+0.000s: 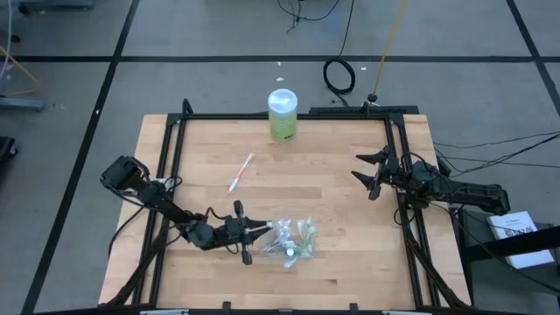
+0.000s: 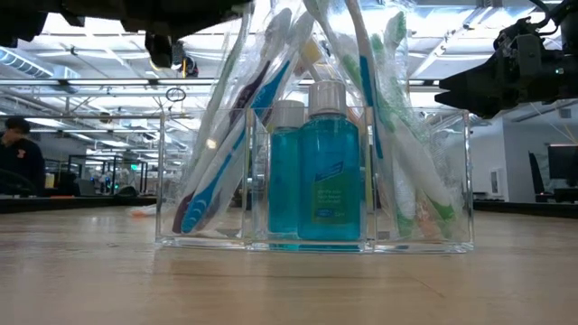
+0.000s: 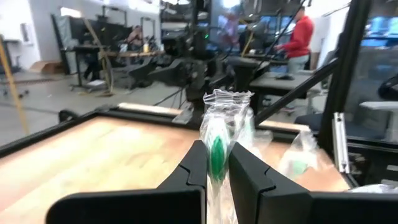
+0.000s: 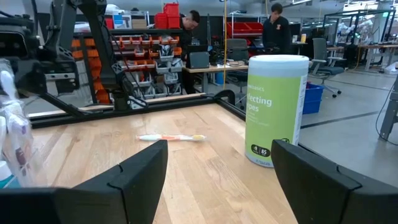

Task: Pick & Place toothbrushing station
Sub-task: Put the green toothbrush into the transparent organizer, then put the orange toothbrush into the transparent organizer

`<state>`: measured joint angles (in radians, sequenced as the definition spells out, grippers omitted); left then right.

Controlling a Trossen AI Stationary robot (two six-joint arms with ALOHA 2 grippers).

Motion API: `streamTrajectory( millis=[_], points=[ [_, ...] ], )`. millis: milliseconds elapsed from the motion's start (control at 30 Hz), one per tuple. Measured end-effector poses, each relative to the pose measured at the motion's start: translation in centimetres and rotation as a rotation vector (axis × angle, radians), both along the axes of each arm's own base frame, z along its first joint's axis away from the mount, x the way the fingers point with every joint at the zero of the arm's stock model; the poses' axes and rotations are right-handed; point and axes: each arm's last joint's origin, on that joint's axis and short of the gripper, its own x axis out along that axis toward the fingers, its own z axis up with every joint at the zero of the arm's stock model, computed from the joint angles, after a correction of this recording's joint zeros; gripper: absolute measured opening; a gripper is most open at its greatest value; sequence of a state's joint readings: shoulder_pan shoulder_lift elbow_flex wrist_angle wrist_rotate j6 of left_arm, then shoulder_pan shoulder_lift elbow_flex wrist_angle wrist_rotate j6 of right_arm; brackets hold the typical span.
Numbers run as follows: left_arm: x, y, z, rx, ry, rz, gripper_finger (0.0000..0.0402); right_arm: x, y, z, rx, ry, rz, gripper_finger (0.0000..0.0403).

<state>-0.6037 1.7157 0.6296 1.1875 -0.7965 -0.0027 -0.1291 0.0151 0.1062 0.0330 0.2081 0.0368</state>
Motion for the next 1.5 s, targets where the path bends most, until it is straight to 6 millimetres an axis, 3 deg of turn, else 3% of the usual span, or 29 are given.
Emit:
streamTrajectory(
  millis=[867,1300,1500],
  points=[
    [0.0,0.3,-2.2,-0.040,0.169,0.076,0.0025,0.0,0.0,0.0,0.000,0.000,0.000,0.0279],
    [0.3,1.0,-2.3,-0.059,0.163,0.100,0.0182,0.0,0.0,0.0,0.000,0.000,0.000,0.0279],
    [0.4,0.9,-1.6,-0.024,0.122,0.091,0.0222,0.0,0.0,0.0,0.000,0.000,0.000,0.0279]
  ],
)
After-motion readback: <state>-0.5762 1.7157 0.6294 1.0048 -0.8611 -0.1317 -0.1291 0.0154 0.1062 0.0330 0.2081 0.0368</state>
